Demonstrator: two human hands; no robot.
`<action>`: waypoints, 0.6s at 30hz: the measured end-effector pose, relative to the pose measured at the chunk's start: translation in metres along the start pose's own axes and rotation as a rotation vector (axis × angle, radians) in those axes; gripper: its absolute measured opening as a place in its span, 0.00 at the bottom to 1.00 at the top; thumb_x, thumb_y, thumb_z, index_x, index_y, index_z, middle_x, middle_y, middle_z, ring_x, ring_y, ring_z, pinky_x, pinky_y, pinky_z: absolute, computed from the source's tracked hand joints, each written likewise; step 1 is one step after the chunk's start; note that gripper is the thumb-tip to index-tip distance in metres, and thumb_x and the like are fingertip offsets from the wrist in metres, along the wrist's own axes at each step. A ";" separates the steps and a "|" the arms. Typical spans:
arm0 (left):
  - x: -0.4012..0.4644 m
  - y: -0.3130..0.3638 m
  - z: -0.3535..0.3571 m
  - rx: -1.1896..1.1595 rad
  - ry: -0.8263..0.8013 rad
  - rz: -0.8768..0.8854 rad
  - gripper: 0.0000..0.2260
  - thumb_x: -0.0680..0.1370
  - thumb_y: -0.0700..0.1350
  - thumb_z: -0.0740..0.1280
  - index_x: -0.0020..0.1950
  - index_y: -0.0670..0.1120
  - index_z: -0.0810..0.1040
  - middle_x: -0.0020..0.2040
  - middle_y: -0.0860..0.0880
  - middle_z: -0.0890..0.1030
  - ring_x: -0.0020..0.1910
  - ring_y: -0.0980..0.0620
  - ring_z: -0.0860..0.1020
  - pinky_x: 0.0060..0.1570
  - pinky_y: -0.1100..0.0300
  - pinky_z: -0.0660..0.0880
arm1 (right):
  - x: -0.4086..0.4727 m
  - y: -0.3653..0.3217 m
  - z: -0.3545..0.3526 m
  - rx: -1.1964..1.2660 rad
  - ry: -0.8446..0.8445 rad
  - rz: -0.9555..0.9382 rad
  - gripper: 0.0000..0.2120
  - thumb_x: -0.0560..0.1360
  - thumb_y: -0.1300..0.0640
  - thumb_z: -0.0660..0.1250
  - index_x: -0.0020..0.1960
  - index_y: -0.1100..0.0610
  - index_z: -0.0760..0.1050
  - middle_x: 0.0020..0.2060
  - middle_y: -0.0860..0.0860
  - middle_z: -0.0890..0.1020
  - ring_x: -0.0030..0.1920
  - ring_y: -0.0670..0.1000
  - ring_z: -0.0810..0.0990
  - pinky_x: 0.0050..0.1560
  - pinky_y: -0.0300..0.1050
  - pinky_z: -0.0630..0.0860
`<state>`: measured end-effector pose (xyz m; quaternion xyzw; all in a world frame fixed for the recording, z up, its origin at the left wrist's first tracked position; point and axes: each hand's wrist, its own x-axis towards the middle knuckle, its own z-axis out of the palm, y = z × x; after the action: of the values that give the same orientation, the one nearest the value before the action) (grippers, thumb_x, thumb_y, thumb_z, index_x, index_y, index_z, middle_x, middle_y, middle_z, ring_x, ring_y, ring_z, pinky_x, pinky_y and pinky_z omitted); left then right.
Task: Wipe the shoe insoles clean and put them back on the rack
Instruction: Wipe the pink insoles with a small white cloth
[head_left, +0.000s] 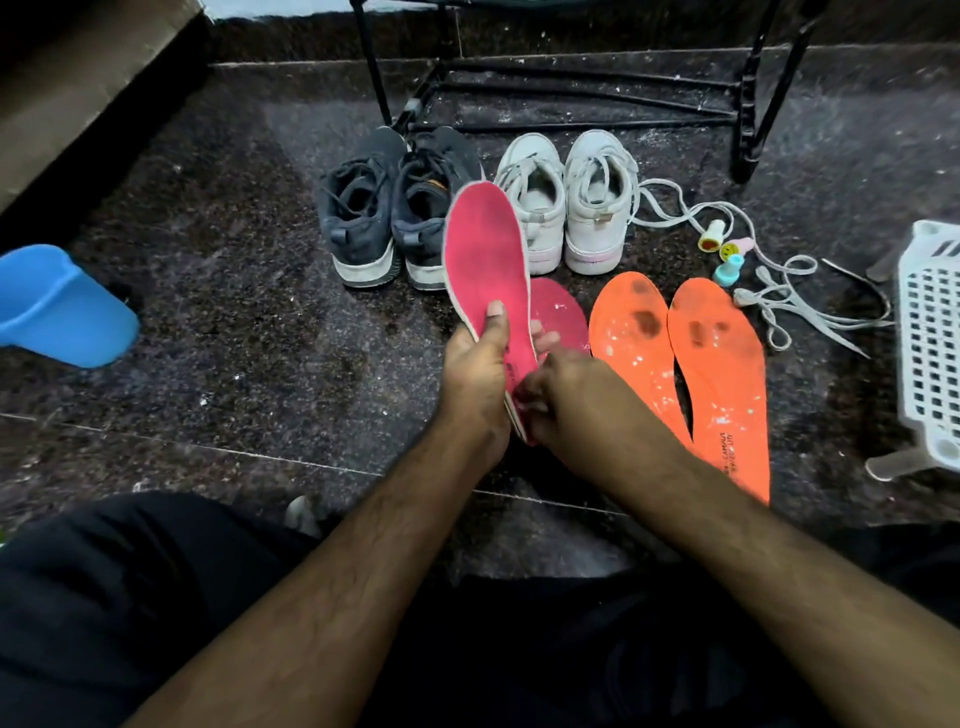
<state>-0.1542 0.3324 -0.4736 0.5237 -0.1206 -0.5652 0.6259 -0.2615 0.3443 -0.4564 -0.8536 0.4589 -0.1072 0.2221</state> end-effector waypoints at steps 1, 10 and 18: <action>-0.001 0.004 0.001 -0.006 0.010 -0.015 0.11 0.83 0.47 0.64 0.58 0.40 0.75 0.45 0.39 0.84 0.34 0.47 0.84 0.38 0.50 0.82 | -0.005 0.001 0.000 -0.005 -0.057 0.012 0.11 0.71 0.62 0.69 0.52 0.56 0.84 0.50 0.60 0.79 0.48 0.62 0.79 0.48 0.48 0.73; -0.009 0.002 0.004 -0.084 -0.181 -0.280 0.21 0.84 0.54 0.58 0.59 0.37 0.78 0.48 0.39 0.83 0.42 0.46 0.83 0.52 0.51 0.80 | 0.004 0.009 -0.026 0.108 0.377 -0.026 0.08 0.75 0.56 0.69 0.53 0.54 0.76 0.45 0.51 0.79 0.46 0.53 0.78 0.46 0.49 0.72; -0.002 0.012 -0.005 -0.072 -0.169 -0.260 0.35 0.79 0.70 0.50 0.46 0.39 0.78 0.40 0.39 0.83 0.38 0.44 0.83 0.40 0.55 0.83 | 0.002 -0.005 -0.008 0.128 0.121 -0.110 0.10 0.72 0.57 0.67 0.51 0.54 0.83 0.44 0.55 0.81 0.48 0.57 0.81 0.50 0.48 0.75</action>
<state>-0.1444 0.3341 -0.4651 0.4628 -0.0839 -0.6875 0.5533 -0.2602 0.3426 -0.4467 -0.8536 0.4161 -0.1996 0.2416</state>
